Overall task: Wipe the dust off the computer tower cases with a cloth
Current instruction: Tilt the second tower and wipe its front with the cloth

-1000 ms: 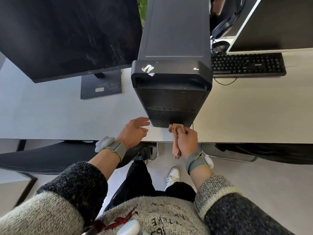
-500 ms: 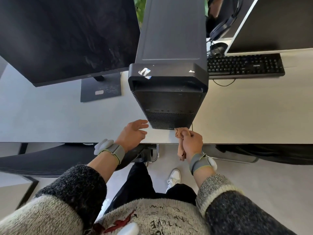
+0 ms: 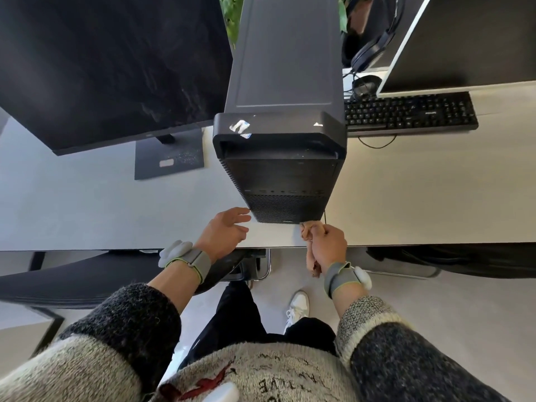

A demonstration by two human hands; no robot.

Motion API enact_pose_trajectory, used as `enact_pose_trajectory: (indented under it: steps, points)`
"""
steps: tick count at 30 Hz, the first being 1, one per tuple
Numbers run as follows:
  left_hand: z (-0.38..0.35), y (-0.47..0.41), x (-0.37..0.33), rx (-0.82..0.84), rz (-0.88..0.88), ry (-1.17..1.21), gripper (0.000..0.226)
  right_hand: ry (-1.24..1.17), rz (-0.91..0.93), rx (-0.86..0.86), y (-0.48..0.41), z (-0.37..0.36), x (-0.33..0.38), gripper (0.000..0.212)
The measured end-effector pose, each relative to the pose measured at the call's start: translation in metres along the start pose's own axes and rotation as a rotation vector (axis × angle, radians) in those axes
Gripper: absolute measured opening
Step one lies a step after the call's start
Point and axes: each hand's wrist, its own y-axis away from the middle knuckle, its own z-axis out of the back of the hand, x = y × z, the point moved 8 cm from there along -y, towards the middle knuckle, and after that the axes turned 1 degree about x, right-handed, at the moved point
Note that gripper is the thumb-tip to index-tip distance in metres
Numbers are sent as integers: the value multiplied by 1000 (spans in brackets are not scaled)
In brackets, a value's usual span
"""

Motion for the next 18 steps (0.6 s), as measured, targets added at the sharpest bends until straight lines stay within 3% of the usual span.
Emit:
enact_pose_trajectory:
  steps: [3, 7, 12, 18]
  points:
    - [3, 1, 2, -7, 0, -20, 59, 0, -104, 27, 0, -1, 3, 24]
    - [3, 0, 1, -5, 6, -38, 59, -143, -131, 28, 10, 1, 12, 31]
    - [4, 0, -2, -4, -2, -27, 59, -310, 54, 15, 46, 21, 51, 34]
    - [19, 10, -19, -94, -53, 53, 59, -331, 214, 46, 80, 38, 102, 37]
